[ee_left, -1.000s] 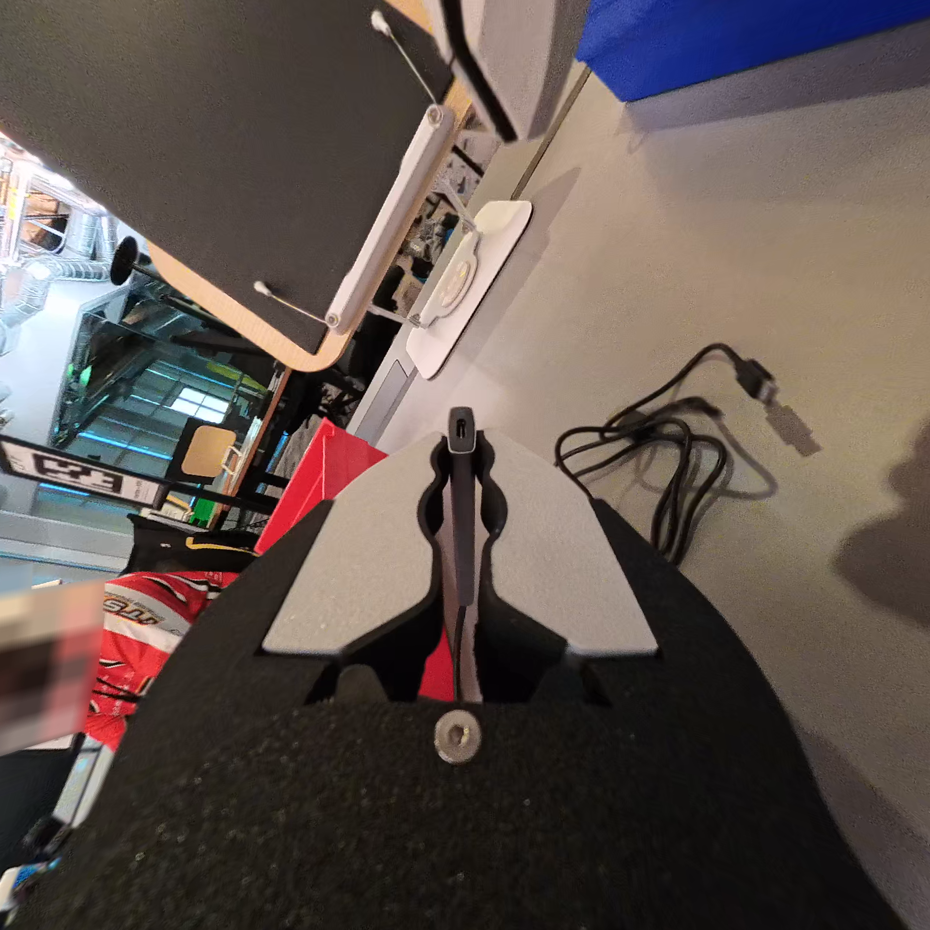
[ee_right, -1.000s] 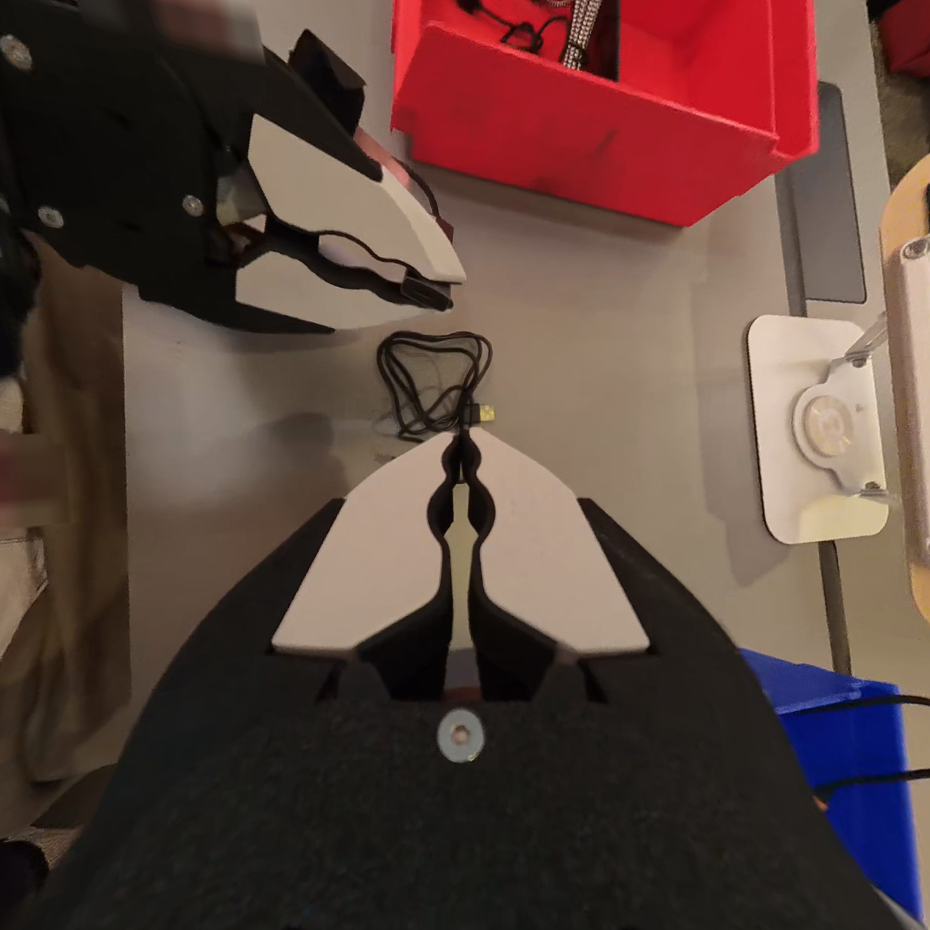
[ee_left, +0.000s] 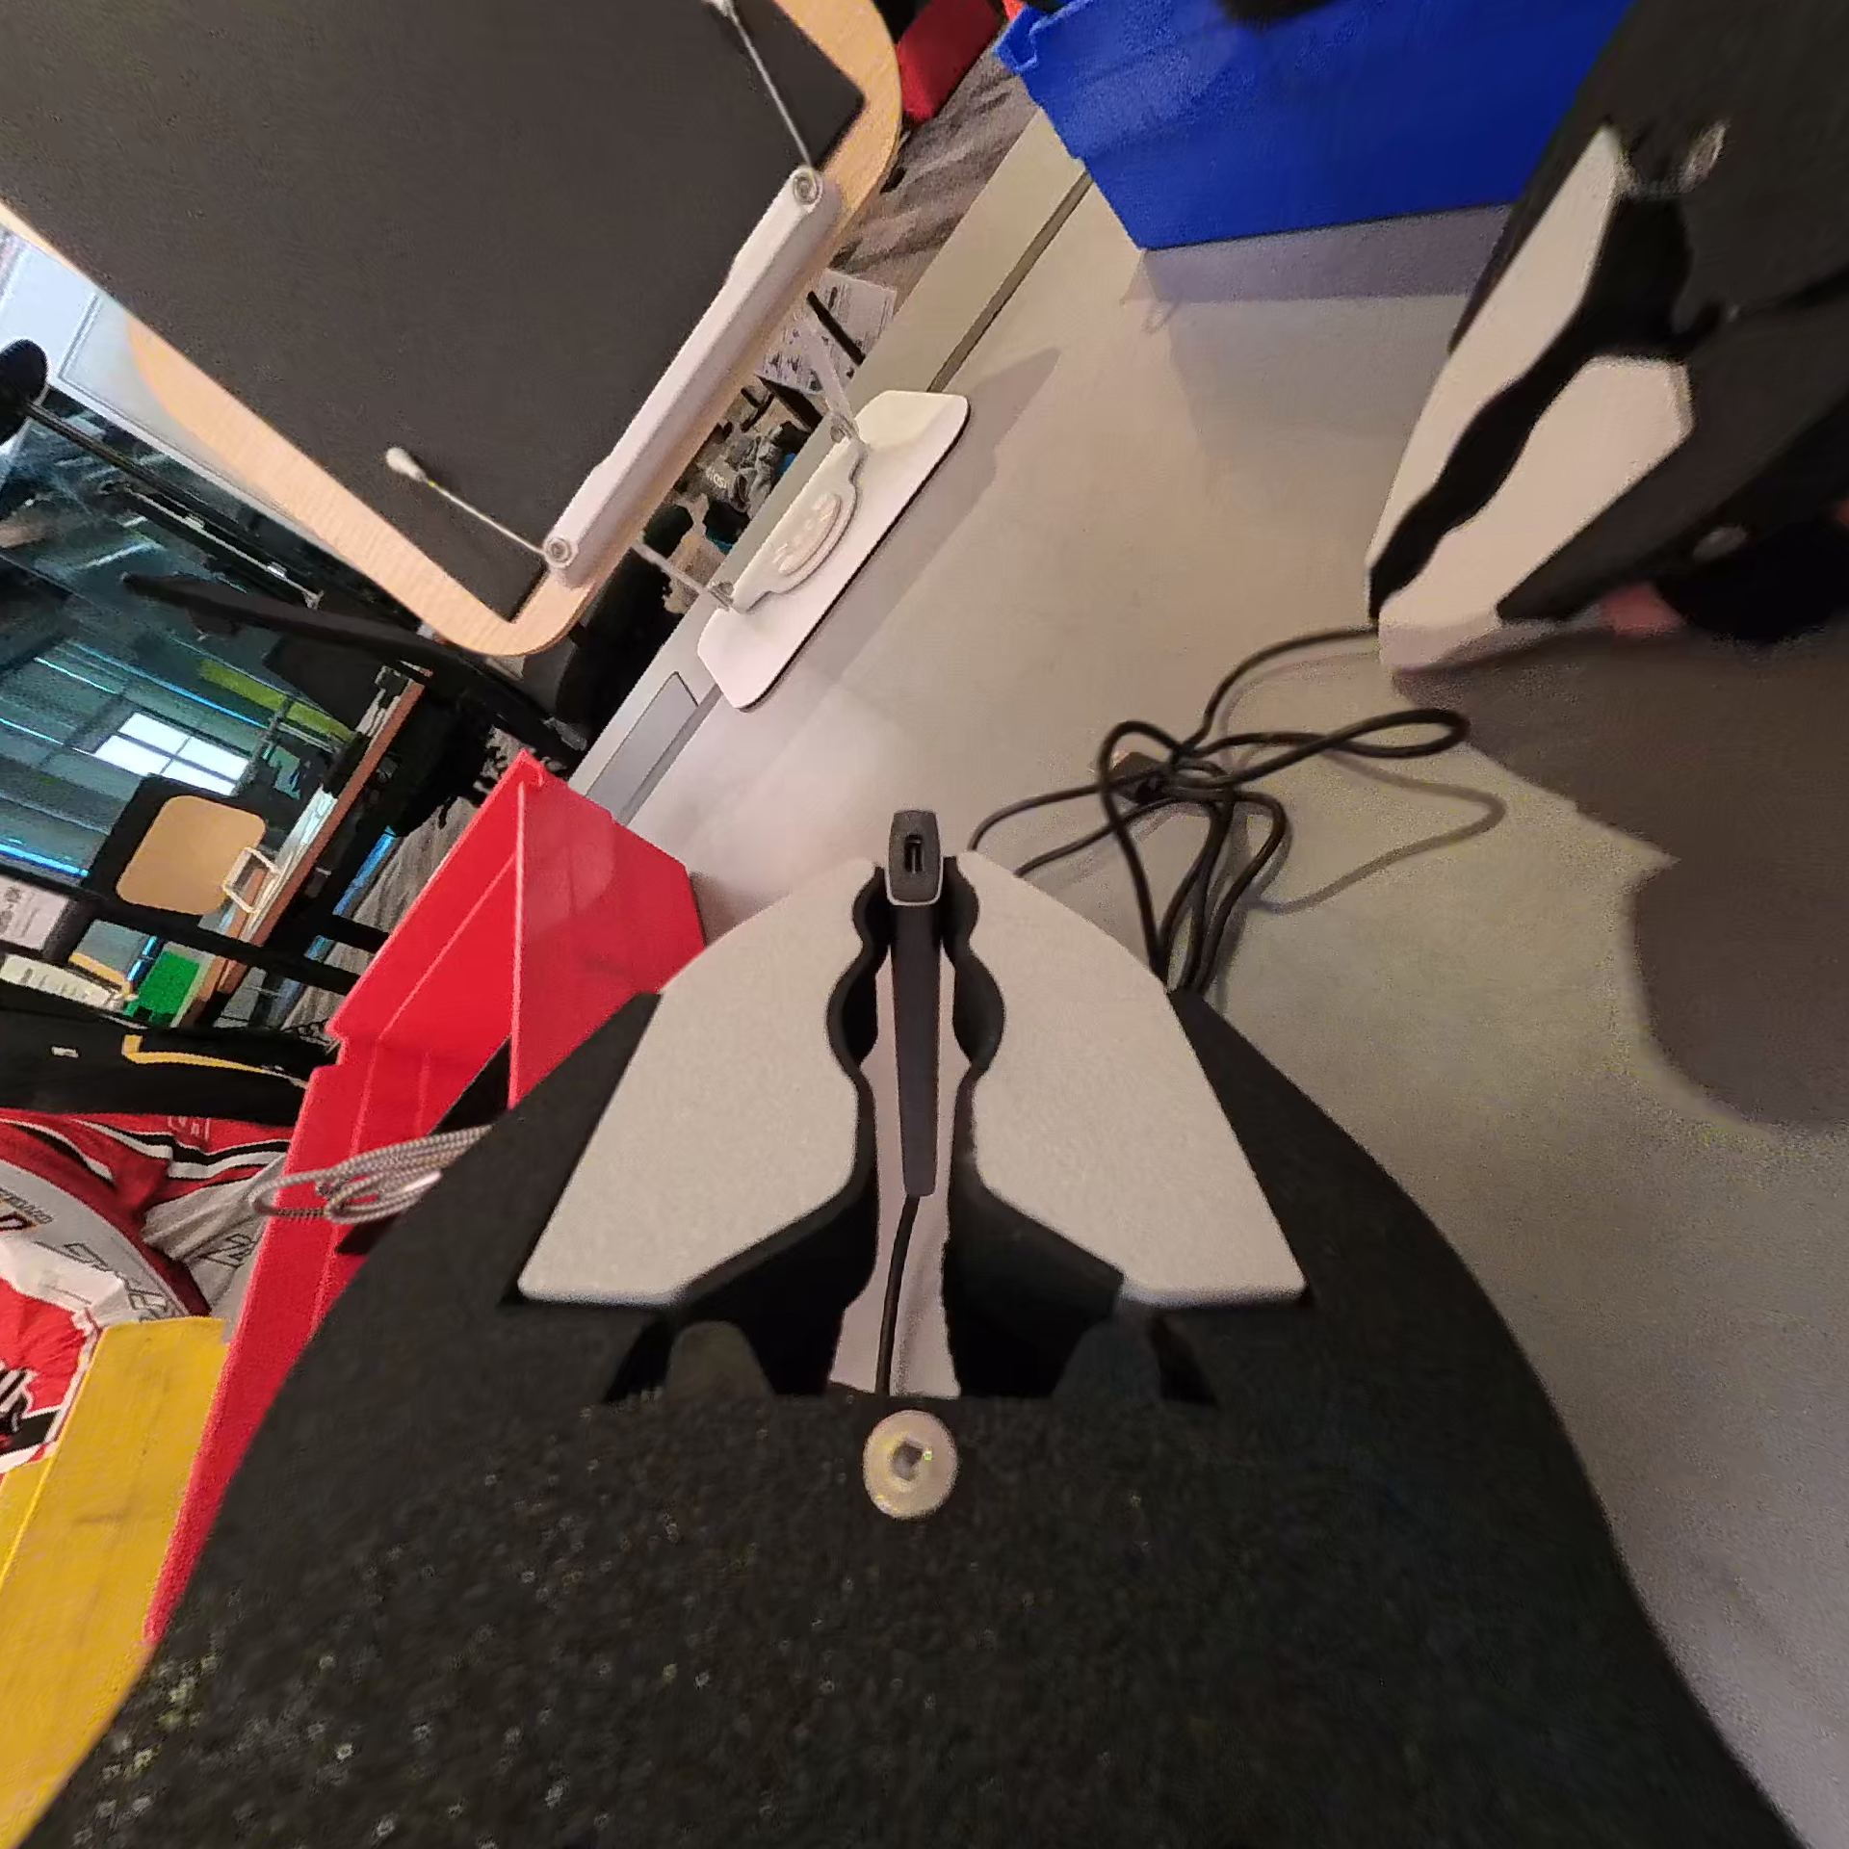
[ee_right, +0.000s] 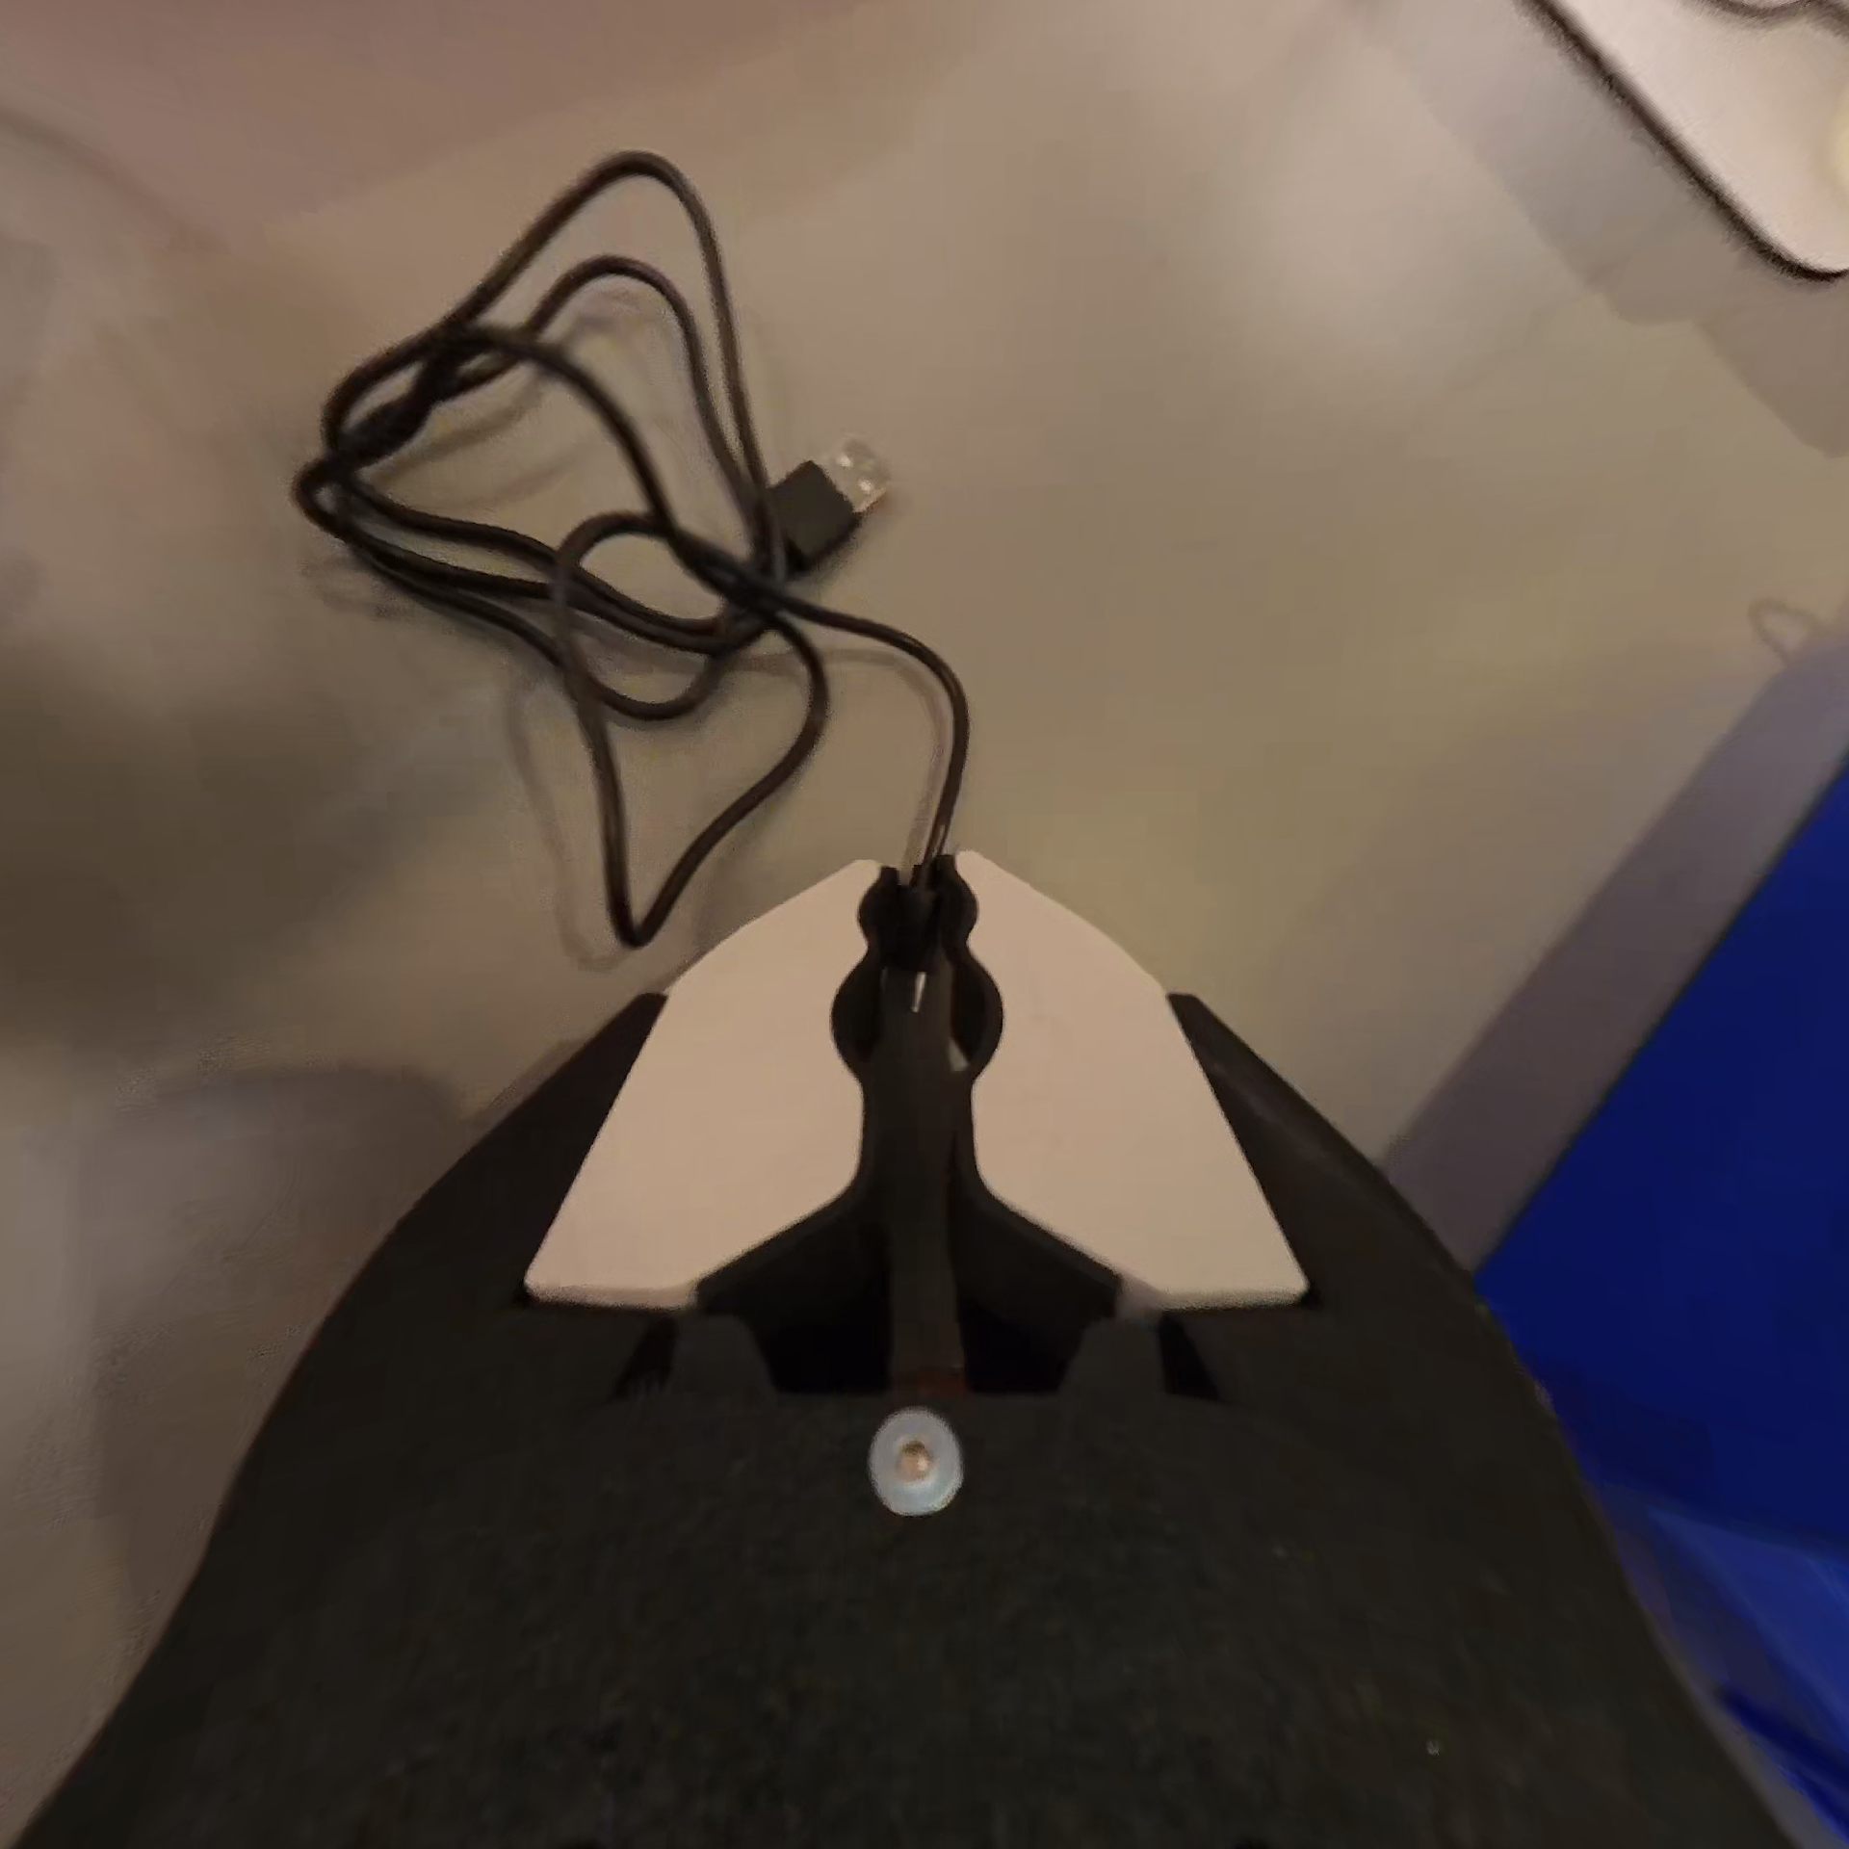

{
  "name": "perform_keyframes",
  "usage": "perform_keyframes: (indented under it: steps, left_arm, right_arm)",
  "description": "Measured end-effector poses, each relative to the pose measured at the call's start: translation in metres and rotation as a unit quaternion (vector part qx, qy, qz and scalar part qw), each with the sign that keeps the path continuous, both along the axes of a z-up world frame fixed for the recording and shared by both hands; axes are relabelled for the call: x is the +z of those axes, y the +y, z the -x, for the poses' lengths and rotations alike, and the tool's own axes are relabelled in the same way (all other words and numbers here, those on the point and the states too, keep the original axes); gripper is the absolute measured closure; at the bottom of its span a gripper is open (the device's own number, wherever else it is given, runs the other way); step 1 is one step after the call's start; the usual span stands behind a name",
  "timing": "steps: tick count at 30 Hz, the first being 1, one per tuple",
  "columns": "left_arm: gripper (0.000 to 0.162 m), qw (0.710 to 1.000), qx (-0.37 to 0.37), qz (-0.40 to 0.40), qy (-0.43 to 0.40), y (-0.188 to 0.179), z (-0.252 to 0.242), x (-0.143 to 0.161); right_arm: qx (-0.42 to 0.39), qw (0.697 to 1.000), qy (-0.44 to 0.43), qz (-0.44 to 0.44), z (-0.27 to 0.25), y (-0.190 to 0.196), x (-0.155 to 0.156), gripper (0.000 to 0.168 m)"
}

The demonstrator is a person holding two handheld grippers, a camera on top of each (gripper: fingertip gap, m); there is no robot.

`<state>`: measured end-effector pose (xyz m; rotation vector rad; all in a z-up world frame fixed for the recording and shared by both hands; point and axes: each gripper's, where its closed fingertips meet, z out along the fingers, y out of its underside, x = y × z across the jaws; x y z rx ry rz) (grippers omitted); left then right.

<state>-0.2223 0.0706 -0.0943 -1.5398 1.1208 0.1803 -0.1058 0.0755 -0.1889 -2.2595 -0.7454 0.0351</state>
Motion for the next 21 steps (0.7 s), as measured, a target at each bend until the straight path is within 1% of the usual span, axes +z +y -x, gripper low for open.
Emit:
perform_keyframes:
  steps: [2,4,5,7,9,10,11,12,13,14,16,18,19,21]
  left_arm:
    - [0.153,1.000,0.001,0.006,-0.007,-0.001,0.004,-0.001]
    - [0.153,1.000,0.004,0.006,-0.010,0.000,0.007,0.001]
    - [0.153,1.000,0.005,0.003,-0.011,0.001,0.008,0.002]
    - [0.153,1.000,0.007,0.001,-0.015,0.001,0.011,0.005]
    - [0.153,1.000,0.009,0.002,-0.020,0.002,0.013,0.007]
    - [0.153,1.000,0.009,0.002,-0.022,0.002,0.014,0.007]
    - [0.153,1.000,0.010,0.003,-0.023,0.003,0.016,0.008]
    - [0.153,1.000,0.011,0.002,-0.024,0.003,0.017,0.008]
    - [0.153,1.000,0.013,0.001,-0.024,0.003,0.018,0.009]
    - [0.153,1.000,0.015,0.001,-0.024,0.004,0.019,0.009]
    - [0.153,1.000,0.019,-0.002,-0.024,0.005,0.022,0.012]
    - [0.153,0.999,0.022,-0.001,-0.025,0.006,0.025,0.013]
    - [0.153,0.999,0.022,0.001,-0.025,0.006,0.027,0.012]
    - [0.153,0.999,0.022,0.002,-0.025,0.007,0.028,0.012]
  right_arm:
    - [-0.005,0.999,-0.032,-0.035,-0.015,0.006,0.020,0.162]
    - [-0.004,0.990,-0.091,-0.105,-0.031,0.015,0.059,0.165]
    - [-0.007,0.979,-0.135,-0.152,-0.041,0.020,0.086,0.165]
    - [0.009,0.944,-0.211,-0.252,-0.051,0.026,0.145,0.165]
    - [0.005,0.919,-0.228,-0.321,-0.056,0.030,0.195,0.165]
    - [0.033,0.904,-0.232,-0.358,-0.048,0.029,0.215,0.166]
    - [0.079,0.880,-0.251,-0.396,-0.036,0.027,0.229,0.166]
    - [0.147,0.862,-0.268,-0.405,-0.018,0.022,0.226,0.166]
    - [0.230,0.856,-0.263,-0.382,0.003,0.015,0.208,0.166]
    - [0.285,0.855,-0.250,-0.354,0.019,0.008,0.187,0.165]
    - [0.388,0.859,-0.231,-0.242,0.042,-0.011,0.124,0.165]
    - [0.428,0.840,-0.276,-0.186,0.044,-0.017,0.075,0.166]
    - [0.445,0.836,-0.280,-0.158,0.044,-0.020,0.055,0.165]
    - [0.449,0.844,-0.266,-0.127,0.045,-0.020,0.031,0.165]
